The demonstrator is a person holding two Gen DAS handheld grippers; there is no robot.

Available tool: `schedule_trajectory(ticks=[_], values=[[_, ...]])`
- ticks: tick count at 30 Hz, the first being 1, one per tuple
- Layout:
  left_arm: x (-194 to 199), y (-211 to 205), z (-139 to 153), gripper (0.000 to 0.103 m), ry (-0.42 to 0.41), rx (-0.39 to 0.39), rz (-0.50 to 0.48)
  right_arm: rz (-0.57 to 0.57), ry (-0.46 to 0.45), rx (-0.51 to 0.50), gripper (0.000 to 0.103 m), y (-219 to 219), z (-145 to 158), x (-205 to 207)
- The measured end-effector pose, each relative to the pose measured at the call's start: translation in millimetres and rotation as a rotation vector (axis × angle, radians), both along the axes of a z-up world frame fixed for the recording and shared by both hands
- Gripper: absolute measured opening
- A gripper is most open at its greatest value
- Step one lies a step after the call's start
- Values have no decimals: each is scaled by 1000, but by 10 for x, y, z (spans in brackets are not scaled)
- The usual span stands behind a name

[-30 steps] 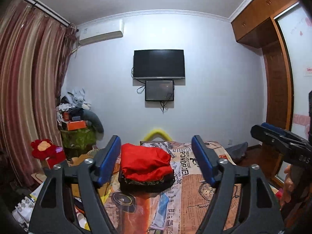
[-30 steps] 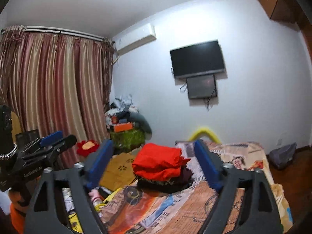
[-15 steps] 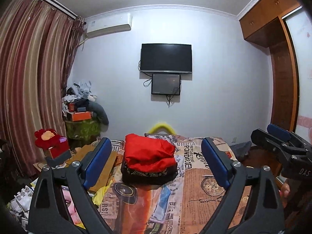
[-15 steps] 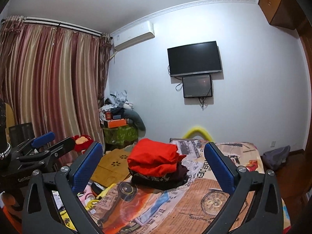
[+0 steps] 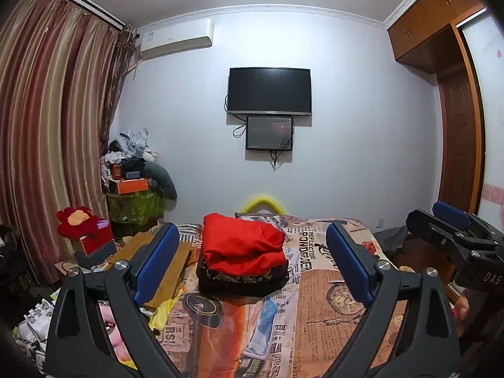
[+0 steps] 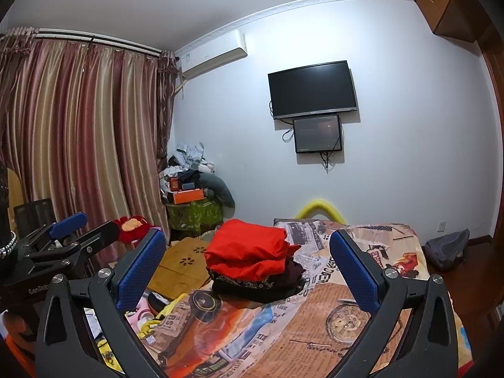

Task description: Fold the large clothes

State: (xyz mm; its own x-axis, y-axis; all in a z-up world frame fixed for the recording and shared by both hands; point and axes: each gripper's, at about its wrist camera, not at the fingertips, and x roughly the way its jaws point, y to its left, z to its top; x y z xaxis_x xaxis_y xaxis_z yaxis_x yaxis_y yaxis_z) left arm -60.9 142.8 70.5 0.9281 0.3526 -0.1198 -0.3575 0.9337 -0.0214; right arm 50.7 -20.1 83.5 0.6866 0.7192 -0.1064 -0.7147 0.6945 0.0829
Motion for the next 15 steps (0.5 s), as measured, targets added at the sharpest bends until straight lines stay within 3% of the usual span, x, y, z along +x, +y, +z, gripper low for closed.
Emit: schedule_trajectory(ticks=[15], values=[[46, 26, -65, 97, 22, -17, 16, 8, 21, -6, 103, -8, 20, -12]])
